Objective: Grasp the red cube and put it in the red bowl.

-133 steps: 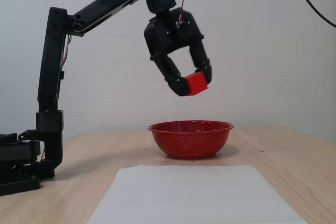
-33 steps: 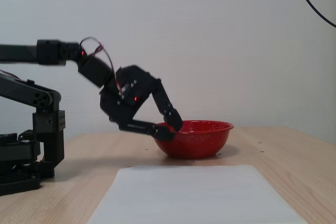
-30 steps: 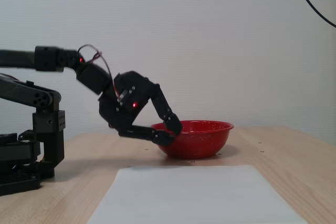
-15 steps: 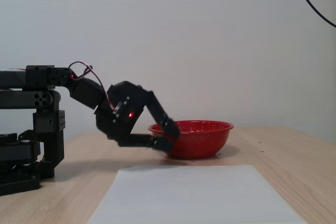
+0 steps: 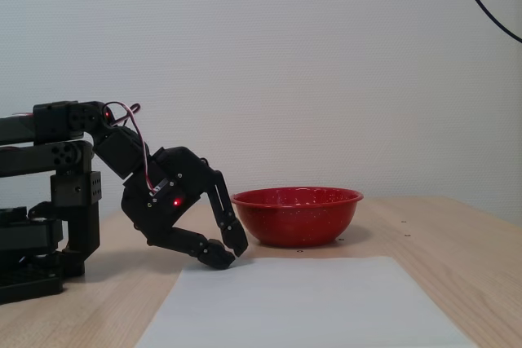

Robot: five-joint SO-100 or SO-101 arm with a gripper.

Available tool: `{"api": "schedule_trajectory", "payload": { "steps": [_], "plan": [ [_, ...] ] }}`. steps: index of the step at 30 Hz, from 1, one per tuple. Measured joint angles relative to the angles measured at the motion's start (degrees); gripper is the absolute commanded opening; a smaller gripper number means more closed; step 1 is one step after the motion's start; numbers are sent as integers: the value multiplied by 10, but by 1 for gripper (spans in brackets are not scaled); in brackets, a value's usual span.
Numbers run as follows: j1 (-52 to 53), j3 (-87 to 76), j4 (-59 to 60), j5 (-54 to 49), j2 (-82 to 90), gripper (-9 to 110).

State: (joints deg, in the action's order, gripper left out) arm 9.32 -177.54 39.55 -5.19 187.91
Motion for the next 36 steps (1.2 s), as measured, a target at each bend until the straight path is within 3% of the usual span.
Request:
{"api": "schedule_trajectory", "payload": {
  "steps": [9,36],
  "plan": [
    [-7,0,96,1,4,0],
    [-7,0,105,23,4,0]
  ]
}}
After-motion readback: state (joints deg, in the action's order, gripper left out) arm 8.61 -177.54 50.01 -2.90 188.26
